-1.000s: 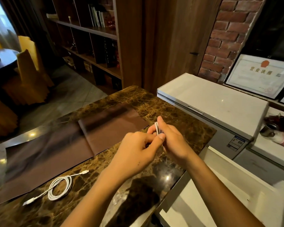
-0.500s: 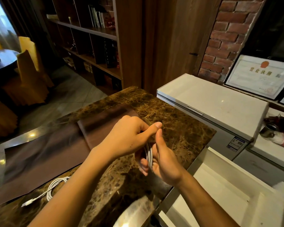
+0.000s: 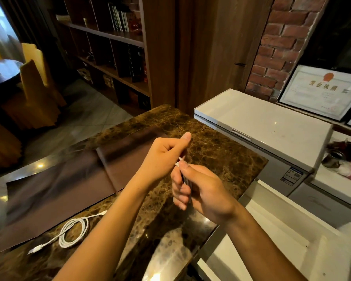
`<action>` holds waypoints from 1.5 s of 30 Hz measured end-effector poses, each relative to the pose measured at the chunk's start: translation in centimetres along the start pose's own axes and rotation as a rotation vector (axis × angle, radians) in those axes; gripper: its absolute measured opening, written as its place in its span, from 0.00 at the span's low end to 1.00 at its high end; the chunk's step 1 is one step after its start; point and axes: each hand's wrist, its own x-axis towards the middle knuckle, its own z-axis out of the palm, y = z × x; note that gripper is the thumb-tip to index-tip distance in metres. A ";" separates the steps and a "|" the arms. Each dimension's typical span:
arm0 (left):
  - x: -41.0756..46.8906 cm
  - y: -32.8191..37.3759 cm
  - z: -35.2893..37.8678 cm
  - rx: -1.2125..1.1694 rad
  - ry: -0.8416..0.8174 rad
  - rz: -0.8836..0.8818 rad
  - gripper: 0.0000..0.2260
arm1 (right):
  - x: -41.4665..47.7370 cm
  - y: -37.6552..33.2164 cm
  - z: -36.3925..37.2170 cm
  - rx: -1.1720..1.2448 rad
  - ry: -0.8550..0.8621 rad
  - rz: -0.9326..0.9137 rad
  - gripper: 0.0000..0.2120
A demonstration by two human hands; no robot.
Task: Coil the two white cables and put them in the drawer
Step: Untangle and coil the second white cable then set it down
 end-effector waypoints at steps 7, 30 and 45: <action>-1.7 -1.5 2.2 -0.205 0.117 -0.129 0.22 | 0.4 -0.9 -0.3 0.174 -0.056 -0.041 0.19; -6.8 -1.3 4.4 0.129 0.310 0.069 0.12 | 0.4 0.0 -2.8 0.338 0.053 -0.034 0.32; -7.6 -0.8 4.4 0.436 0.407 0.159 0.06 | -0.9 -0.1 -1.8 -0.075 0.273 -0.059 0.21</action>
